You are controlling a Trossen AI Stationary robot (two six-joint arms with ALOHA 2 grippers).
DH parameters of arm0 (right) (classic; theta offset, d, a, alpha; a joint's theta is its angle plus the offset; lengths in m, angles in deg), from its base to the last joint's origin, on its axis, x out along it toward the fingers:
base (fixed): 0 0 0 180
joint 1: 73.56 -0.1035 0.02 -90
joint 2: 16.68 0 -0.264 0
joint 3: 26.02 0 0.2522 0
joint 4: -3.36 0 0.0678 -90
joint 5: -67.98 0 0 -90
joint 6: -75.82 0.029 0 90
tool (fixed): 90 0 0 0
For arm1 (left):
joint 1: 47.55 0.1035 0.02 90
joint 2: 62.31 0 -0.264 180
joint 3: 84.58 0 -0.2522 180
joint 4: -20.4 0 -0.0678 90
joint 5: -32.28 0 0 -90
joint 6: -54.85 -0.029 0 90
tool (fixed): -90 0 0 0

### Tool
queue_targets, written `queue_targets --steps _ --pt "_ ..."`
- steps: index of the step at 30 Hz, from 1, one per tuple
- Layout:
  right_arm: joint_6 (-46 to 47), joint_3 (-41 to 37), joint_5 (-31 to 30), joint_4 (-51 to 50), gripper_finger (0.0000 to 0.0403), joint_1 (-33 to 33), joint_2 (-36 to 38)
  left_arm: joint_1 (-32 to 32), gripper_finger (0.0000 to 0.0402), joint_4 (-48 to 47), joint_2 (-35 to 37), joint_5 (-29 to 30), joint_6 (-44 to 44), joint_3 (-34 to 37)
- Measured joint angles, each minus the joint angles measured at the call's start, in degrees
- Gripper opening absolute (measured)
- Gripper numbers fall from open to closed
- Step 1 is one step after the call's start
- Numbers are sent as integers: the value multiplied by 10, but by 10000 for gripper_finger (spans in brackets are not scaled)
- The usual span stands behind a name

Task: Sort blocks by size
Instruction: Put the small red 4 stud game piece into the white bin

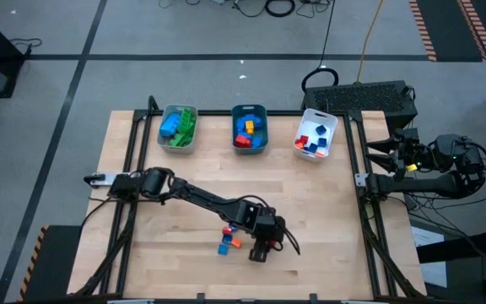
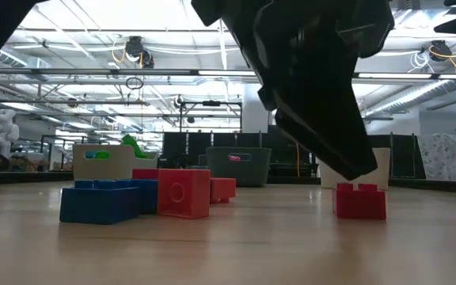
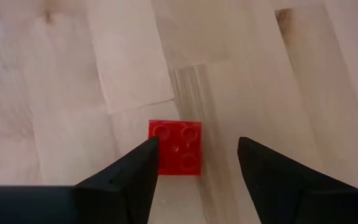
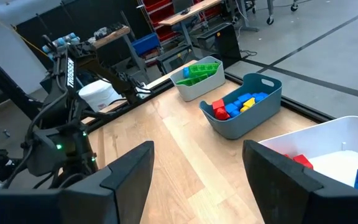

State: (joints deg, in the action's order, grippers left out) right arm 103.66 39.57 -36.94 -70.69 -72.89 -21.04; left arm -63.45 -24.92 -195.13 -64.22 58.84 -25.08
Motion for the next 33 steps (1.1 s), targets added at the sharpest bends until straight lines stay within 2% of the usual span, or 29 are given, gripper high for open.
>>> queue_targets --steps 10,24,28,33 --pt "0 0 0 0 238 0 0 -3 276 7 0 40 -4 3" --pt "-2 0 0 0 238 0 0 -6 281 23 -31 21 1 3" --pt "-2 0 0 0 238 0 0 -3 263 28 -33 28 2 3" --pt "-2 0 0 -1 238 0 0 0 187 24 -33 36 2 3"
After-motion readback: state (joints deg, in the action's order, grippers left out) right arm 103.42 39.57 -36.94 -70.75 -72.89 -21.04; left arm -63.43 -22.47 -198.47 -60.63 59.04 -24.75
